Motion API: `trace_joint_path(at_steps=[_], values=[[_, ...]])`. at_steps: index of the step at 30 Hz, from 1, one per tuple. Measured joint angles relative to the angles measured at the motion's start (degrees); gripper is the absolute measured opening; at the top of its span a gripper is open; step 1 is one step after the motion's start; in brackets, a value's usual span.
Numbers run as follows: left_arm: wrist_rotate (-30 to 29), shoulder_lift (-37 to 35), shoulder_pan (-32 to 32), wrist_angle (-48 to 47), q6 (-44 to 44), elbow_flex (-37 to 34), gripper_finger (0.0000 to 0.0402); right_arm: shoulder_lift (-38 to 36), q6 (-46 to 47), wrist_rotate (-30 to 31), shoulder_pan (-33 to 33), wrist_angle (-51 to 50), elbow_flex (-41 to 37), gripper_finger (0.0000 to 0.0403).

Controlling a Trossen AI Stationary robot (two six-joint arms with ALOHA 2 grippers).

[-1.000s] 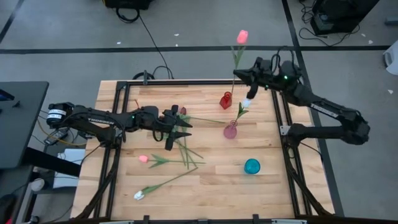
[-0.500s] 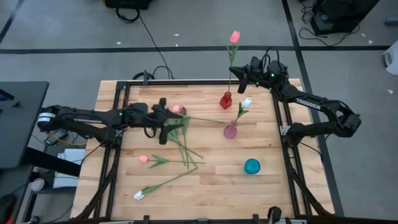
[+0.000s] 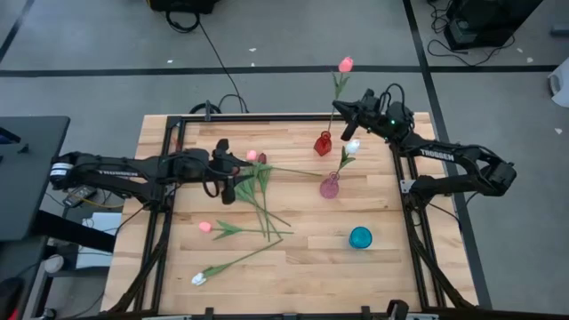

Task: Sort flowers into vase by color
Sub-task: Put the center pink tulip into the red vase

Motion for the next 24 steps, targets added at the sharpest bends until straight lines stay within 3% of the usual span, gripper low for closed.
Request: trace_joint_path(at_steps=[6, 14, 24], values=[[0.6, 0.6, 0.0, 0.9, -0.4, -0.2, 0.0168, 0.0, 0.3, 0.3, 0.1, 0.0, -1.4, 0.0003], [3.3, 1.4, 0.0, 22.3, -3.2, -13.5, 0.0168, 0.0, 0.4, 3.0, 2.0, 1.6, -3.6, 0.0004], [-2.4, 0.7, 0.1, 15.9, -6.2, -12.9, 0.0168, 5.7, 2.2, 4.0, 3.5, 0.2, -3.7, 0.0042]])
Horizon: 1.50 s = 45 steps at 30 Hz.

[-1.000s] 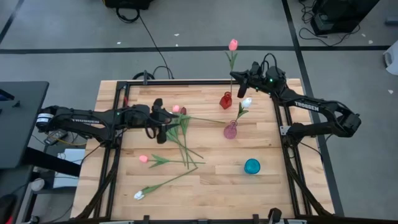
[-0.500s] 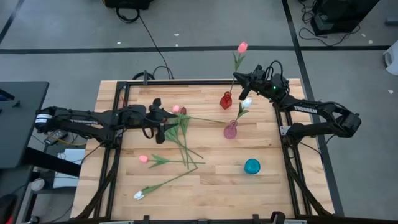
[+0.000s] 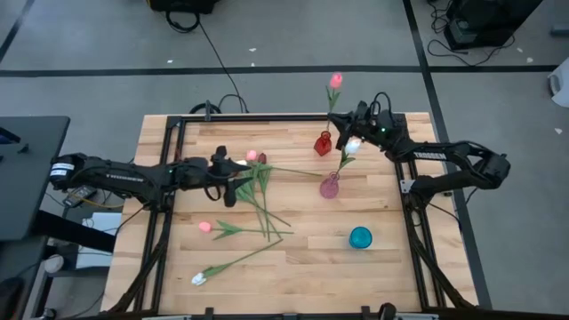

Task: Sort flowers into vase by color
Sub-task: Put the center pink tulip into the red vase, then put the top white tulip into the pink vase

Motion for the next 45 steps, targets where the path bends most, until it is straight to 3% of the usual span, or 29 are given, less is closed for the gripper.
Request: trace_joint_path(at_steps=[5, 12, 16, 23, 26, 34, 41, 45], values=[[0.0, 0.0, 0.0, -2.7, 0.1, 0.9, 0.0168, -0.7, -0.3, -2.2, -0.3, -10.4, 1.9, 0.008], [0.8, 2.6, 0.0, -3.1, -0.1, 2.4, 0.0168, -6.3, -6.3, -1.6, -0.5, -40.3, 11.0, 0.0127], [2.0, 7.9, 0.6, -4.3, -0.8, 5.0, 0.0168, -10.5, -7.7, 1.3, -0.5, -52.8, 14.3, 0.0138], [6.8, 15.6, 4.2, -3.9, 2.0, 9.4, 0.0168, -17.6, -5.5, 1.7, -0.5, -64.4, 14.8, 0.0138], [9.3, 18.2, 6.1, -4.1, 3.6, 10.9, 0.0168, -20.0, -3.2, 1.9, -0.5, -69.7, 14.8, 0.0138], [13.3, 27.2, 10.0, -6.6, 8.1, 15.2, 0.0168, -24.9, 6.7, 10.0, 4.6, -85.1, 14.8, 0.0138], [13.1, 37.0, 10.9, -11.2, 14.5, 22.1, 0.0168, -27.7, 19.5, 14.9, 13.2, -93.3, 14.8, 0.0138], [9.7, 40.5, 10.9, -13.6, 17.1, 24.7, 0.0168, -29.1, 25.4, 18.5, 19.5, -95.9, 14.8, 0.0138]])
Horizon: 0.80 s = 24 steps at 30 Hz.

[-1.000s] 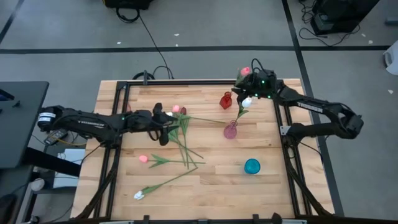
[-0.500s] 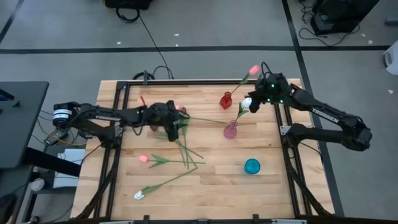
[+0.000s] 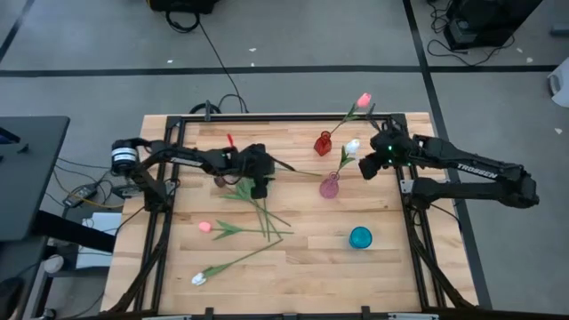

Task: Sort flowers into vase by color
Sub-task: Put the top white tulip into the pink vase

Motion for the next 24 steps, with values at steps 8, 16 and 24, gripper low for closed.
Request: trace_joint_path(at_steps=[8, 16, 24], values=[[-3.2, 3.7, 2.0, 0.3, 1.6, 1.7, 0.0168, 0.5, 8.5, 8.4, 14.4, 1.7, 0.0, 0.0137], [-2.3, 4.5, 4.8, 0.5, 2.9, 1.6, 0.0168, 2.4, 15.7, 18.0, 30.4, 8.0, 0.0, 0.013], [-0.1, 4.6, 4.5, 0.8, 2.9, 1.6, 0.0168, 4.3, 16.5, 23.5, 42.5, 15.8, 0.0, 0.013]])
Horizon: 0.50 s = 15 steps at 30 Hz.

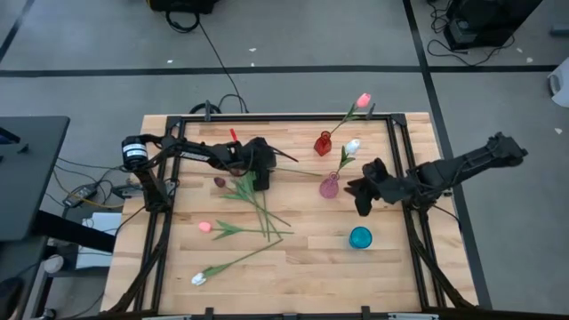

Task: Sort flowers into vase by color
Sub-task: Put the top white tulip into the pink vase

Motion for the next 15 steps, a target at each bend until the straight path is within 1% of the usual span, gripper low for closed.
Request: trace_joint_path(at_steps=[3, 8, 12, 15], values=[[0.2, 0.0, 0.0, 0.7, 0.0, 0.0, 0.0165, 0.4, -1.1, 2.5, 3.7, 3.2, 0.0, 0.013], [0.2, 1.1, -0.1, 3.3, -0.3, 0.0, 0.0157, 0.6, 0.0, 6.5, 8.9, 4.2, 0.0, 0.013], [0.2, 4.3, -0.1, 5.1, -0.3, -0.1, 0.0157, 0.6, 1.1, 7.2, 11.9, 4.5, 0.0, 0.013], [-0.2, 5.2, -0.1, 5.1, -0.3, -0.1, 0.0156, 0.5, 0.7, 7.1, 14.2, 5.9, 0.0, 0.013]])
